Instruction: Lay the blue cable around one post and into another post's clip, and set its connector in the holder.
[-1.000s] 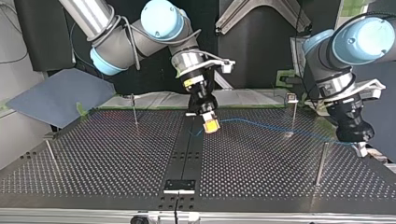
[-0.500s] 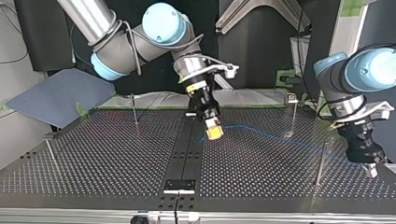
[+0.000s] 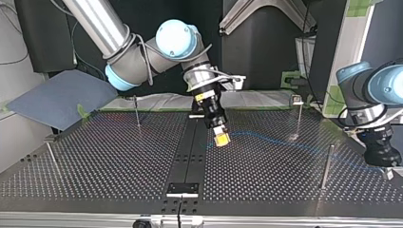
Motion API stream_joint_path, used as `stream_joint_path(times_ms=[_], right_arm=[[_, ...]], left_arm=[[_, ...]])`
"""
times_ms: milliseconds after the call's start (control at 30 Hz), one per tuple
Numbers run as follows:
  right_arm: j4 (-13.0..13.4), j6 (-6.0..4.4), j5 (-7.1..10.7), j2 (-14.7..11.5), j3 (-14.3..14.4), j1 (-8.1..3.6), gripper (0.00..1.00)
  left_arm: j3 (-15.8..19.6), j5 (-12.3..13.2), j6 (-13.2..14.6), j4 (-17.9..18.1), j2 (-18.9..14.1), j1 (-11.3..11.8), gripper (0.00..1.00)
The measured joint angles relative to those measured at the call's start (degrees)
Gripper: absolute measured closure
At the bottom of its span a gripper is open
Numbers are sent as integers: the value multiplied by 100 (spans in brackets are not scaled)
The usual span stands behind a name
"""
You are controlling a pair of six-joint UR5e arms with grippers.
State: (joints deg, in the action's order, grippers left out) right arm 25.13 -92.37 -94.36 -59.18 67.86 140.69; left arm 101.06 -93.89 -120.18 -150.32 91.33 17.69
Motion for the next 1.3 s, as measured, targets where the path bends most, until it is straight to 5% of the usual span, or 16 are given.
stream_joint_path(times_ms=[533,1300], right_arm=[[-53,-115,-67,304,-428,-96,100],[-195,-131,-372,475,-464,-471,100]], left_arm=[[-153,692,-8,115,363,85,100],[-176,811,18,13,816,4,100]])
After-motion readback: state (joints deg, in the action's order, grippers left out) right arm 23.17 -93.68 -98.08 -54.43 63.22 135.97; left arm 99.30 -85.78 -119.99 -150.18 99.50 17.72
